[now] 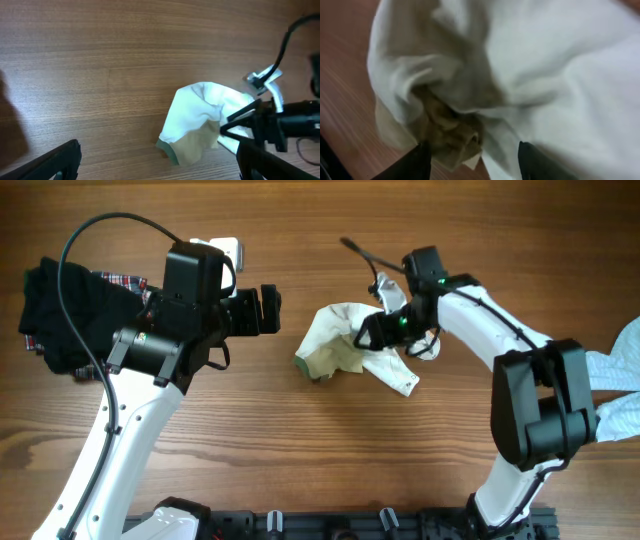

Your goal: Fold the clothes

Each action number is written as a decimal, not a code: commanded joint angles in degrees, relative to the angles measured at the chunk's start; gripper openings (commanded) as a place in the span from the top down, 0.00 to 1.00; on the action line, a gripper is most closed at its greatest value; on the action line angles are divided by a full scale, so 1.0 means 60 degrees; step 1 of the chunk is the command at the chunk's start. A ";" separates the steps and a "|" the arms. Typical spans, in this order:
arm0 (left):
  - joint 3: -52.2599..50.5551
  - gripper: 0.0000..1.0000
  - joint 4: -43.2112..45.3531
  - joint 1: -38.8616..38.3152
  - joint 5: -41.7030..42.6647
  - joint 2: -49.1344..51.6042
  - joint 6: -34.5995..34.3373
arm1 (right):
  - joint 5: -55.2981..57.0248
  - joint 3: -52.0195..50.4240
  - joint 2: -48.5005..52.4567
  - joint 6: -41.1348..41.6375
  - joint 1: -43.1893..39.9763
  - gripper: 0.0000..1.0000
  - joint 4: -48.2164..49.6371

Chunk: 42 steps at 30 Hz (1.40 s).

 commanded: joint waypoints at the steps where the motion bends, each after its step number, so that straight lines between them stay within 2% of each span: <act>1: 0.0171 0.00 0.0029 0.0044 -0.0124 -0.0124 0.0193 | -0.0335 -0.0135 0.0171 -0.0280 0.0368 0.44 0.0372; 3: 0.0171 0.00 0.0029 0.0044 -0.0124 -0.0124 0.0193 | -0.0211 -0.0135 0.0240 -0.0204 0.0623 0.46 0.0539; 5: 0.0171 0.00 0.0025 0.0044 -0.0124 -0.0124 0.0193 | 0.0182 -0.0135 0.0240 -0.0011 0.0721 0.57 0.0539; 7: 0.0171 0.00 0.0025 0.0044 -0.0124 -0.0124 0.0193 | 0.0160 -0.0135 0.0237 0.0022 0.0714 0.82 0.0441; 9: 0.0171 0.00 0.0029 0.0044 -0.0124 -0.0124 0.0197 | -0.0331 -0.0131 0.0120 0.0033 0.0718 0.95 0.0342; 12: 0.0171 0.00 0.0033 0.0044 -0.0124 -0.0124 0.0197 | -0.1537 0.0058 -0.0430 0.0295 0.0714 0.96 -0.0288; 15: 0.0171 0.00 0.0055 0.0044 -0.0127 -0.0124 0.0197 | -0.4127 0.0539 -0.1195 0.0794 0.0736 0.96 -0.0361; 18: 0.0171 0.00 0.0062 0.0044 -0.0124 -0.0124 0.0197 | -0.4430 0.0637 -0.1453 0.2798 0.0736 0.96 0.1158; 23: 0.0171 0.00 0.0062 0.0044 -0.0124 -0.0124 0.0197 | -0.4135 0.0637 -0.1235 0.6863 0.0878 0.96 0.5526; 26: 0.0171 0.00 0.0058 0.0044 -0.0124 -0.0124 0.0197 | -0.3501 0.0637 -0.0448 0.8164 0.1381 0.96 0.7395; 27: 0.0171 0.00 0.0055 0.0044 -0.0120 -0.0124 0.0193 | -0.3100 0.0637 -0.0022 0.8502 0.1526 0.90 0.7803; 30: 0.0168 0.00 -0.0062 0.0044 -0.0120 -0.0124 0.0197 | -0.2543 0.0637 0.0532 0.7981 0.1337 0.73 0.8229; 31: 0.0168 0.00 -0.0160 0.0044 -0.0120 -0.0124 0.0197 | -0.2546 0.0637 0.0535 0.7388 0.1086 0.58 0.8247; 36: 0.0138 0.00 -0.0346 0.0044 -0.0120 0.0098 0.0197 | -0.4339 0.0637 0.0521 0.6827 0.0175 0.52 0.7431; 38: 0.0131 0.00 -0.0590 0.0044 -0.0120 0.0590 0.0197 | -0.4262 0.0637 0.0521 0.5042 -0.0029 0.50 0.5220; 40: 0.0131 0.01 -0.0583 0.0044 -0.0117 0.1311 0.0197 | -0.2663 0.0637 0.0521 0.3391 -0.0047 0.50 0.2725; 42: 0.0131 0.01 -0.0477 0.0044 -0.0117 0.1832 0.0197 | -0.1118 0.0637 0.0521 0.2324 -0.0004 0.51 0.1031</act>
